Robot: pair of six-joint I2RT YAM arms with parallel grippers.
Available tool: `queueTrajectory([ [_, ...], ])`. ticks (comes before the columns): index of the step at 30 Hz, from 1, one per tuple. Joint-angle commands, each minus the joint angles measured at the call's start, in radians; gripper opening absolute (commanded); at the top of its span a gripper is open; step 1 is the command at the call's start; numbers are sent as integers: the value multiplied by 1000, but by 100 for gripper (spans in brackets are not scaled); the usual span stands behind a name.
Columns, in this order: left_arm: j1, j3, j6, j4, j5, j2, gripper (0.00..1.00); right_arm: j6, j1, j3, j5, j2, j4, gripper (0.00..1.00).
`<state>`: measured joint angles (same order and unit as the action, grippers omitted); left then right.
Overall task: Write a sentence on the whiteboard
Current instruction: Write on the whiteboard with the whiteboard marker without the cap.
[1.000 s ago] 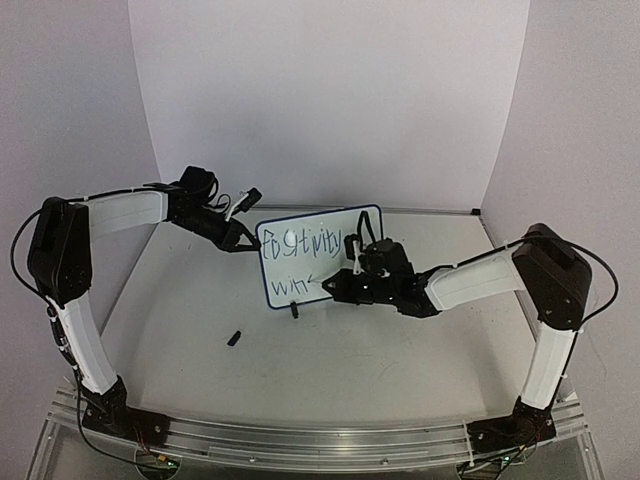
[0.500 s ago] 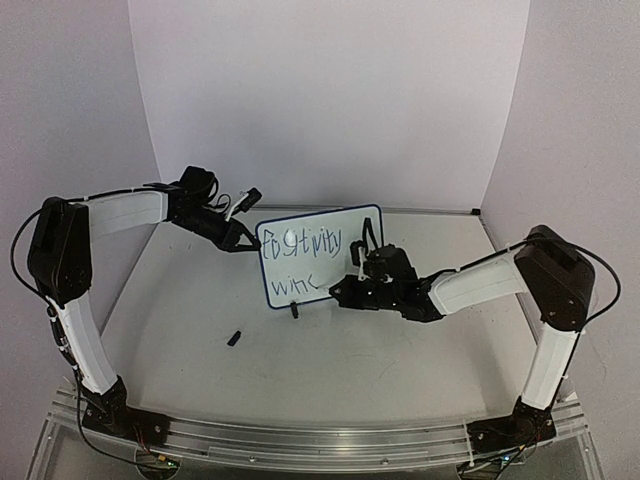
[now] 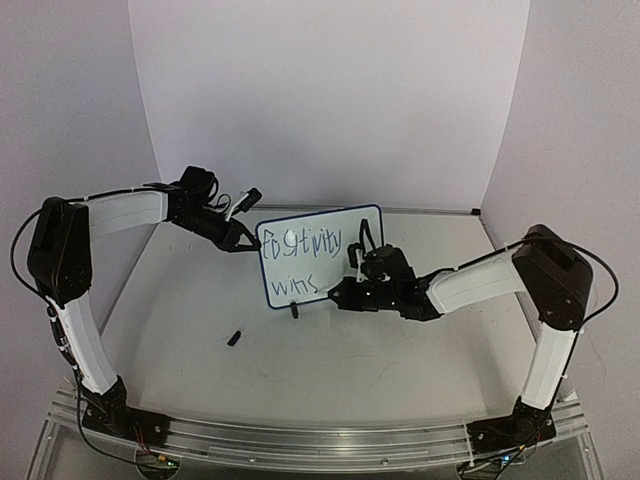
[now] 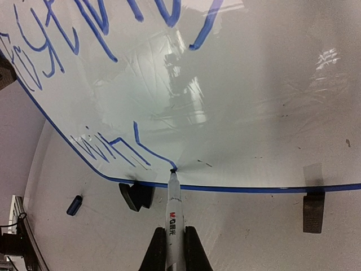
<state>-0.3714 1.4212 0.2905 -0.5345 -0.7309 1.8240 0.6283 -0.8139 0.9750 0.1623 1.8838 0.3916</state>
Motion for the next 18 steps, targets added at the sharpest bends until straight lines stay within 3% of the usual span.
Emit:
queueTrajectory([
  [1,-6,27,40,-18,32,-28,0,-15,1,56,-3,33,1,0],
  [9,-6,27,39,-19,33,-29,0,-19,-2,76,7,28,1,0],
  [18,-6,25,39,-18,33,-33,0,-15,-1,-22,39,-141,43,0],
])
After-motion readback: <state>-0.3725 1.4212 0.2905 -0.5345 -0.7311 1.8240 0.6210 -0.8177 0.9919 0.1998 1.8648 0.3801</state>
